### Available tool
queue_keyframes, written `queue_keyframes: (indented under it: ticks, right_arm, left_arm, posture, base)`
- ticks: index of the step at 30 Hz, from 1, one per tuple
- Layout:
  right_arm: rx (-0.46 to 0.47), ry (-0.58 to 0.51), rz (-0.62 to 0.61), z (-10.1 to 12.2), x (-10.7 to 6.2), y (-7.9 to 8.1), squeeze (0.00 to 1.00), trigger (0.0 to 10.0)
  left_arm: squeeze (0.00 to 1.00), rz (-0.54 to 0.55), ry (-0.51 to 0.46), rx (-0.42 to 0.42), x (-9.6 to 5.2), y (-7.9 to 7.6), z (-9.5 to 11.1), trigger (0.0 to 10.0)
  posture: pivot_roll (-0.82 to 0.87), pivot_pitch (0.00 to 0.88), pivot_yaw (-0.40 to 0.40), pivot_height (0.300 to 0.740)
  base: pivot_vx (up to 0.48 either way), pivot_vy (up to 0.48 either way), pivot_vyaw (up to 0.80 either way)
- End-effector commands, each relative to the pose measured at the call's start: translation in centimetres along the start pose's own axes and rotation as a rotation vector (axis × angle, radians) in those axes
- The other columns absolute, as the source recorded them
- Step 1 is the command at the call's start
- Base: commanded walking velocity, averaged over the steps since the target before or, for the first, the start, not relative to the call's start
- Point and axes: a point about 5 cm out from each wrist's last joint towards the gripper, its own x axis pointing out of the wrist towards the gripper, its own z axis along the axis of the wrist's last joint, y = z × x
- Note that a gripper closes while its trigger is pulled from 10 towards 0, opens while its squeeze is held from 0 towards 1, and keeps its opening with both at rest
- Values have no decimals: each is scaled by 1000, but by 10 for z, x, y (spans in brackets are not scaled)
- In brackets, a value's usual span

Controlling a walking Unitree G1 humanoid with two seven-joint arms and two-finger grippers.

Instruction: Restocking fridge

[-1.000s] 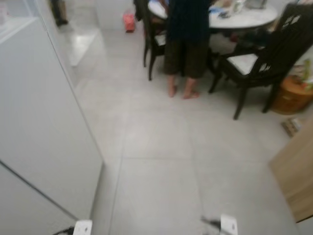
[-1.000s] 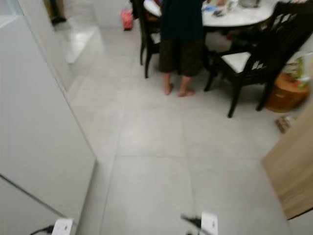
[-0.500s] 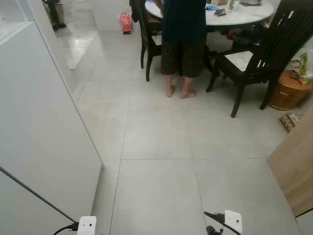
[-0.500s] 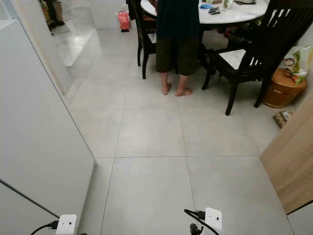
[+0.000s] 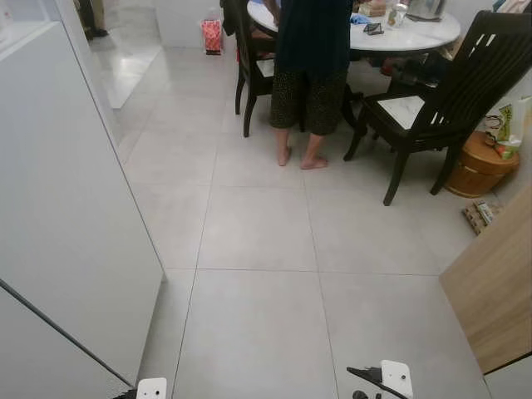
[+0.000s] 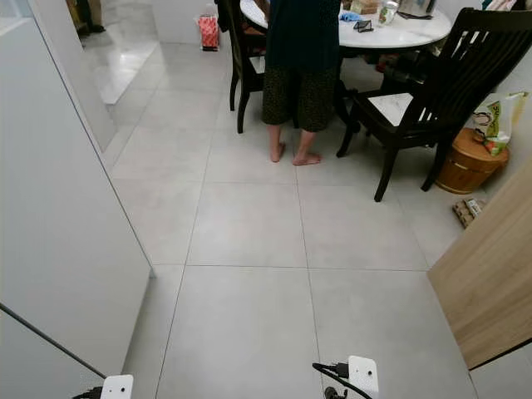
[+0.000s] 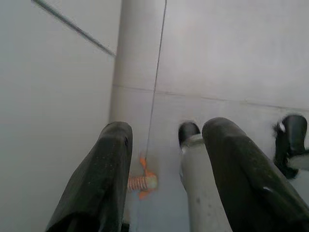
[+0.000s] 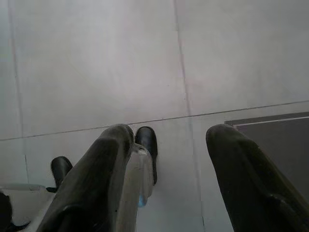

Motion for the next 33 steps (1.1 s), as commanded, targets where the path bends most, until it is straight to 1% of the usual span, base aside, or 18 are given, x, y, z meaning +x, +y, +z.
queue_keyframes:
  ticks: [1,3,5,6,8,9,13,17,21,22,23,27,28,29,30,31,32,33]
  right_arm:
    - [20,-5,9,-3,0,3,0,10000]
    - [31,-7,22,-4,0,8,0,10000]
    - [33,-6,23,-5,0,9,0,10000]
    - [37,-3,27,-5,1,11,0,10000]
    - [41,-1,29,-6,1,13,0,10000]
    - [43,0,30,-6,1,14,0,10000]
    - [54,-19,23,-6,1,16,0,10000]
    - [51,-37,17,-4,1,15,0,10000]
    - [79,-119,-40,1,-1,7,0,10000]
    - [79,-119,-40,1,-1,7,0,10000]
    - [82,-154,-49,3,-2,4,0,10000]
    - [101,-215,-71,6,-4,-3,0,10000]
    - [101,-215,-71,6,-4,-3,0,10000]
    - [97,-446,-76,35,-14,-19,0,10000]
    - [97,-446,-76,35,-14,-19,0,10000]
    - [53,-651,-74,57,-29,-31,0,10000]
    - [53,-651,-74,57,-29,-31,0,10000]
    - [44,-699,-69,61,-33,-32,0,10000]
  left_arm:
    - [0,-18,-44,24,-1,4,1,10000]
    - [0,-42,-105,-13,-1,7,6,10000]
    - [0,-43,-116,-9,-1,8,7,10000]
    - [0,-28,-274,-41,3,31,43,10000]
    - [0,-20,-420,-61,2,55,78,10000]
    - [0,-37,-521,-56,-2,58,100,10000]
    - [0,-84,-640,-29,-10,54,114,10000]
    - [0,-118,-701,-15,-16,51,117,10000]
    - [0,-171,-735,-5,-31,56,104,10000]
    - [0,-171,-735,-5,-31,56,104,10000]
    - [0,-180,-742,5,-38,59,96,10000]
    - [0,-189,-764,4,-52,62,87,10000]
    - [0,-189,-764,4,-52,62,87,10000]
    - [0,-190,-771,5,-59,62,83,10000]
    - [0,-190,-771,5,-59,62,83,10000]
    - [0,-190,-774,1,-67,64,80,10000]
    - [0,-190,-774,1,-67,64,80,10000]
    - [0,-190,-776,-1,-69,64,80,10000]
  posture:
    - [-70,0,-12,740]
    - [-66,0,2,740]
    - [-66,0,2,740]
    - [-79,0,14,740]
    - [-83,0,21,740]
    - [-88,0,25,740]
    - [-118,0,33,740]
    - [-130,0,33,740]
    - [-125,0,24,740]
    - [-125,0,24,740]
    - [-130,0,9,740]
    - [-127,0,-10,740]
    - [-127,0,-10,740]
    - [-132,0,-15,740]
    - [-132,0,-15,740]
    - [-139,0,-30,740]
    - [-139,0,-30,740]
    - [-139,0,-30,740]
  base:
    - [0,0,0]
    - [0,0,0]
    - [0,0,0]
    - [0,0,0]
    - [0,0,0]
    - [0,0,0]
    - [0,0,0]
    - [0,0,0]
    - [0,0,0]
    - [0,0,0]
    - [0,0,0]
    - [0,0,0]
    - [0,0,0]
    - [0,0,0]
    - [0,0,0]
    - [0,0,0]
    - [0,0,0]
    - [0,0,0]
